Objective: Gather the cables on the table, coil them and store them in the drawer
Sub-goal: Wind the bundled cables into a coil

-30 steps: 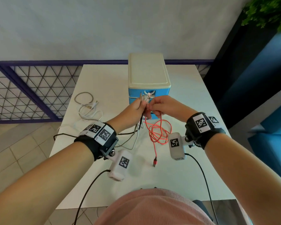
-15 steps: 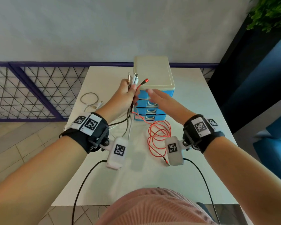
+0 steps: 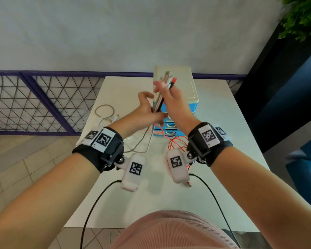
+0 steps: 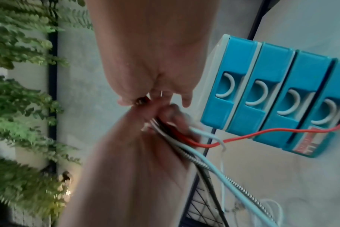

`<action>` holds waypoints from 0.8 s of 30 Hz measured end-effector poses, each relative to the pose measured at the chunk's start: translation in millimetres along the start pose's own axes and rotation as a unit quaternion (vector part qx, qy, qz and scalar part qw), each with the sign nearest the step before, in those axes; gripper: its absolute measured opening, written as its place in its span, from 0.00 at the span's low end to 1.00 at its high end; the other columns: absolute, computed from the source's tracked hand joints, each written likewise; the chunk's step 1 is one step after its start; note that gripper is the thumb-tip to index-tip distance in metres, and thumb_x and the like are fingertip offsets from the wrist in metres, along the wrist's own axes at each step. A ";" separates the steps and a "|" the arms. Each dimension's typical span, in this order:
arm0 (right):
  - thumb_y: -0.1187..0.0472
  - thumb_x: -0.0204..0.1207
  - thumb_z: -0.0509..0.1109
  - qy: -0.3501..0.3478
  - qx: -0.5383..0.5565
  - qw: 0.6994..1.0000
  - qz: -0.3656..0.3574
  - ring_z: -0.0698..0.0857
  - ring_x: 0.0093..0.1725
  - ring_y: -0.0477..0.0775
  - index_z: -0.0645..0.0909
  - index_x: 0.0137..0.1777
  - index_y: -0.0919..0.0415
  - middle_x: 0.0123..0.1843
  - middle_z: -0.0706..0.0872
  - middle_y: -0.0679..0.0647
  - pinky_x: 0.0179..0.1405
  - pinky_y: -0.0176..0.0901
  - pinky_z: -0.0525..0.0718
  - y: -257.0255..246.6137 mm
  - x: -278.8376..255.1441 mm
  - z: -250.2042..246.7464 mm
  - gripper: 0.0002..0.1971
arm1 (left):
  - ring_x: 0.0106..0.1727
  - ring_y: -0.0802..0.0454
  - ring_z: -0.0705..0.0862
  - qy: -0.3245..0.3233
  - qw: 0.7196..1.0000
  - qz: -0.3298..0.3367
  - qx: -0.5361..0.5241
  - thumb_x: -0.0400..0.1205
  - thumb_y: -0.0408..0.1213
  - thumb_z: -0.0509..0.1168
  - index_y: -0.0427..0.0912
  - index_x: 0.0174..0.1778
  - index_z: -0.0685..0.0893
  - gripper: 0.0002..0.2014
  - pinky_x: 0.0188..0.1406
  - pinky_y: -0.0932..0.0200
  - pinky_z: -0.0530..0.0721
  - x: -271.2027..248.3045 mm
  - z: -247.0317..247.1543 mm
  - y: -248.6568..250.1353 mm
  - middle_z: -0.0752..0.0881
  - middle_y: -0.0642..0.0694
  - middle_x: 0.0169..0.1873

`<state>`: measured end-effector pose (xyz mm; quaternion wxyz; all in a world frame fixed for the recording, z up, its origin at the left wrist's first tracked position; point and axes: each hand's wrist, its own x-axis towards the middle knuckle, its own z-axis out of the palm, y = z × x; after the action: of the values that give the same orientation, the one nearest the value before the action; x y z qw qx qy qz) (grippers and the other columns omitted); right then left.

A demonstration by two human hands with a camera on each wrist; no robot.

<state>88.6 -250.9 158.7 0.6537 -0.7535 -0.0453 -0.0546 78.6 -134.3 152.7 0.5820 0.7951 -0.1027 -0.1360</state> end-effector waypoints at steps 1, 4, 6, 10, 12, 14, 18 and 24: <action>0.53 0.88 0.54 0.022 0.044 0.999 0.002 0.86 0.47 0.50 0.83 0.49 0.64 0.47 0.87 0.56 0.49 0.38 0.82 -5.9 3.0 -1.8 0.19 | 0.28 0.55 0.82 -0.031 0.999 -0.009 0.034 0.80 0.33 0.65 0.44 0.58 0.59 0.20 0.38 0.60 0.82 -2.7 0.2 -5.3 0.83 0.45 0.29; 0.52 0.88 0.52 0.038 0.270 0.962 0.032 0.83 0.25 0.53 0.70 0.37 0.60 0.27 0.80 0.53 0.33 0.47 0.86 -27.0 8.0 -8.2 0.19 | 0.22 0.54 0.80 -0.075 0.989 0.022 0.125 0.80 0.39 0.67 0.41 0.45 0.76 0.07 0.29 0.64 0.78 -8.4 4.0 -33.0 0.79 0.50 0.22; 0.50 0.88 0.52 0.060 0.283 0.956 0.040 0.67 0.17 0.48 0.67 0.37 0.58 0.23 0.67 0.49 0.18 0.37 0.71 -35.3 9.8 -14.0 0.19 | 0.20 0.56 0.79 -0.091 0.975 0.009 0.204 0.79 0.39 0.67 0.40 0.38 0.79 0.08 0.26 0.66 0.76 -10.0 -2.1 -60.5 0.78 0.52 0.19; 0.48 0.87 0.53 0.119 0.281 0.952 0.011 0.58 0.16 0.44 0.67 0.35 0.56 0.22 0.62 0.47 0.16 0.31 0.55 -45.1 18.9 -38.2 0.19 | 0.34 0.53 0.83 -0.167 0.914 -0.126 0.349 0.77 0.48 0.68 0.43 0.39 0.82 0.11 0.41 0.60 0.79 -21.6 -37.1 -115.9 0.88 0.44 0.34; 0.48 0.87 0.53 0.131 0.267 0.955 0.009 0.57 0.16 0.44 0.67 0.35 0.55 0.21 0.62 0.46 0.16 0.30 0.55 -44.9 21.3 -48.8 0.19 | 0.50 0.47 0.84 -0.174 0.848 -0.183 0.465 0.77 0.52 0.66 0.46 0.45 0.83 0.13 0.55 0.56 0.78 -24.0 -55.6 -132.3 0.86 0.44 0.47; 0.48 0.87 0.53 0.119 0.238 0.964 0.024 0.58 0.16 0.44 0.66 0.35 0.55 0.21 0.62 0.46 0.16 0.29 0.55 -40.1 18.5 -51.9 0.19 | 0.58 0.41 0.83 -0.150 0.794 -0.226 0.545 0.79 0.52 0.64 0.42 0.55 0.84 0.18 0.58 0.53 0.78 -20.3 -73.3 -136.3 0.85 0.42 0.54; 0.48 0.87 0.53 0.047 0.132 0.988 0.065 0.59 0.17 0.44 0.67 0.36 0.55 0.21 0.63 0.45 0.15 0.31 0.56 -22.5 8.4 -43.8 0.18 | 0.50 0.33 0.85 0.037 0.808 -0.250 0.533 0.79 0.34 0.58 0.31 0.52 0.81 0.12 0.53 0.43 0.85 12.1 -116.6 -121.0 0.86 0.35 0.51; 0.50 0.87 0.54 -0.016 0.050 0.994 0.101 0.61 0.17 0.45 0.68 0.37 0.56 0.21 0.64 0.45 0.15 0.34 0.60 -7.1 -5.1 -31.9 0.17 | 0.61 0.28 0.76 0.373 0.801 -0.093 0.459 0.78 0.25 0.61 0.35 0.62 0.72 0.15 0.51 0.35 0.81 41.4 -143.5 -38.5 0.73 0.27 0.65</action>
<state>81.7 -281.5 169.4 0.6920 -0.7212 0.0176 0.0261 166.0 -7.2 153.0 0.1273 0.9643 0.1463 0.1800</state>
